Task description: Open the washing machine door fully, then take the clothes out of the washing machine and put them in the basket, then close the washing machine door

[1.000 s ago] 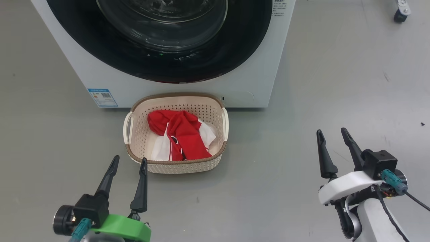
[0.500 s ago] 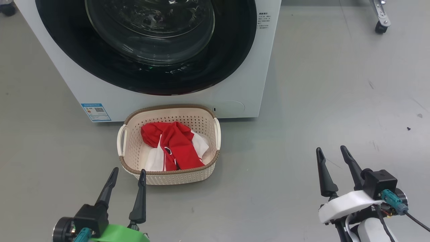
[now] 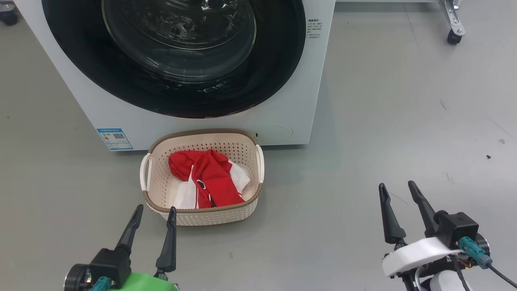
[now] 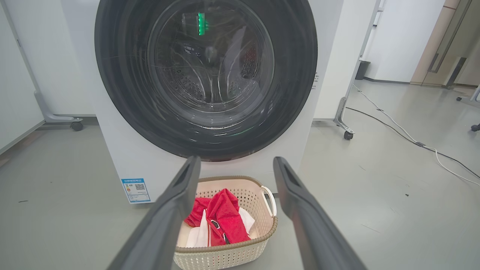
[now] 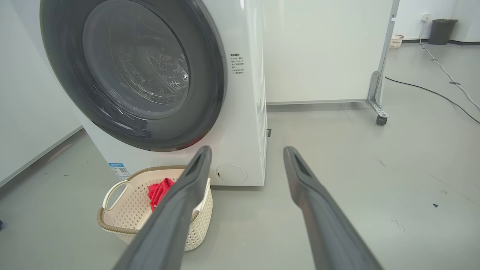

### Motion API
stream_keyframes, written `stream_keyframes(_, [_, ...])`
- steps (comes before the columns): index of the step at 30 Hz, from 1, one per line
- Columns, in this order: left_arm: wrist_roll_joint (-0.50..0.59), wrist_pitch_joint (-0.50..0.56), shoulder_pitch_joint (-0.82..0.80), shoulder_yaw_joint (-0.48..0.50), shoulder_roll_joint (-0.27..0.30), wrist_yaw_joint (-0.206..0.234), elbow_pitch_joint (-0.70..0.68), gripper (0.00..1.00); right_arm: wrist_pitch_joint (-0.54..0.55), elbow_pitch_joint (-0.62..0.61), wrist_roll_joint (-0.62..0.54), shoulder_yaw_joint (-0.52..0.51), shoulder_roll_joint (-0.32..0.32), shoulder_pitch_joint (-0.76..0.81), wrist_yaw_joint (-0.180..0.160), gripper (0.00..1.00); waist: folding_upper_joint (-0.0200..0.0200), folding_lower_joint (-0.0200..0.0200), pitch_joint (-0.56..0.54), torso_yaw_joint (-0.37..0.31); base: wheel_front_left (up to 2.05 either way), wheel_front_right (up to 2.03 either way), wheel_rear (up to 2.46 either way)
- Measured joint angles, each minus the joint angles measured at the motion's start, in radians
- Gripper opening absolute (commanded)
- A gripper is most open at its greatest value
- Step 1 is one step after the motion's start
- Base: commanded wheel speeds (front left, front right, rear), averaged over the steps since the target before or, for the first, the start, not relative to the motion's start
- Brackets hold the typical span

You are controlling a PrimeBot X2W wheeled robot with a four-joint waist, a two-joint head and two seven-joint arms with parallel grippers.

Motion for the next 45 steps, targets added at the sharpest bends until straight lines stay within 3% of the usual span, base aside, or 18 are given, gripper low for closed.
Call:
stream_keyframes(33, [0.005, 0.0, 0.001, -0.001, 0.0, 0.0, -0.014, 1.0, 0.0, -0.056, 0.0, 0.004, 0.003, 0.035, -0.017, 1.0, 0.0, 0.0001, 0.014, 0.002, 0.0, 0.0, 0.0])
stream_keyframes(34, [0.005, 0.0, 0.001, -0.001, -0.001, 0.0, -0.013, 0.0, 0.0, -0.053, 0.0, 0.003, 0.004, 0.035, -0.016, 0.0, 0.0, 0.0, 0.015, 0.002, 0.0, 0.0, 0.0])
stream_keyframes(45, [0.001, 0.005, 0.016, -0.018, -0.012, 0.0, 0.087, 0.0, 0.001, 0.042, 0.005, 0.01, 0.022, 0.079, -0.015, 0.0, 0.0, 0.0001, 0.015, 0.002, 0.0, 0.0, 0.0])
